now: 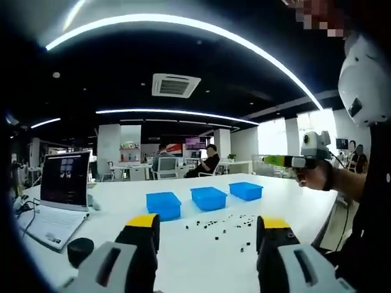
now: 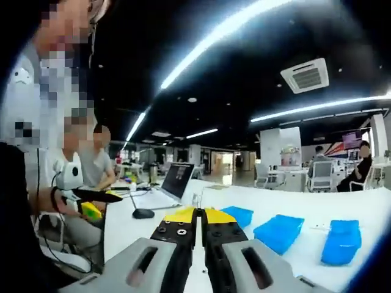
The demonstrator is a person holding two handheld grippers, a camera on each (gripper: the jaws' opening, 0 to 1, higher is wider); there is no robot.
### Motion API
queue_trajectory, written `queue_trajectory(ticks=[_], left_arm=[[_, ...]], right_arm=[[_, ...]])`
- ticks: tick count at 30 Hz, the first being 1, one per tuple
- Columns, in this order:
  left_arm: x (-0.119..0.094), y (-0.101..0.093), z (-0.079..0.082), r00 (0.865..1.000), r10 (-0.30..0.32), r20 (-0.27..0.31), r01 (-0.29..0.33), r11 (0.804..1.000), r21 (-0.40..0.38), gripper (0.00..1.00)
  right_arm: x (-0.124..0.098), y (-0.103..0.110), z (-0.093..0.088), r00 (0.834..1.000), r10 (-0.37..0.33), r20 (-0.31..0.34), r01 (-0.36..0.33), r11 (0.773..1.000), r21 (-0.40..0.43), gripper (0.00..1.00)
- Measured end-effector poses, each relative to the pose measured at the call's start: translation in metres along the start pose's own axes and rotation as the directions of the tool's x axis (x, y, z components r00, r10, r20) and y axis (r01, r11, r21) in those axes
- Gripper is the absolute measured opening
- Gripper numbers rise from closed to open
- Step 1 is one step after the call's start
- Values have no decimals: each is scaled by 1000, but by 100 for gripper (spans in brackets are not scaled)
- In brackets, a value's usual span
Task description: Pick up the resistors one by one and place each resistor into its matching bin, sorting the parts by color and model until every resistor is separated into the correct bin for its type
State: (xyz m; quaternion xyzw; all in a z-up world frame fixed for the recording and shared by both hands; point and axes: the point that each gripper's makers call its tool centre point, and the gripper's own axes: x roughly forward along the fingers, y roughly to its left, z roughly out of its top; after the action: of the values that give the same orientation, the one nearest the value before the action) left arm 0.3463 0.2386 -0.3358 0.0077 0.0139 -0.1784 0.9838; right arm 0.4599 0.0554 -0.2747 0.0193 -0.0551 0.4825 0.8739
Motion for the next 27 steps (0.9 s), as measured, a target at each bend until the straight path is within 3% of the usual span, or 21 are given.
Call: queue_trajectory(ticks=[9,17,27], left_arm=[[-5,4,-2,1000,14,-5,-14,1000,-5,65],[-8,8,-2,1000,28,-2,-28,1000,-10,65],[-11,24,1,998,62,1,-62,998,-16,65]], right_arm=[[57,-22,-5,998,28,-53,-31,998,-50,6],[127,-39,-27,987,77,-139,-92,990,-107,6],[207,-56,-44,979,78,-190,-104,986,-128,6]])
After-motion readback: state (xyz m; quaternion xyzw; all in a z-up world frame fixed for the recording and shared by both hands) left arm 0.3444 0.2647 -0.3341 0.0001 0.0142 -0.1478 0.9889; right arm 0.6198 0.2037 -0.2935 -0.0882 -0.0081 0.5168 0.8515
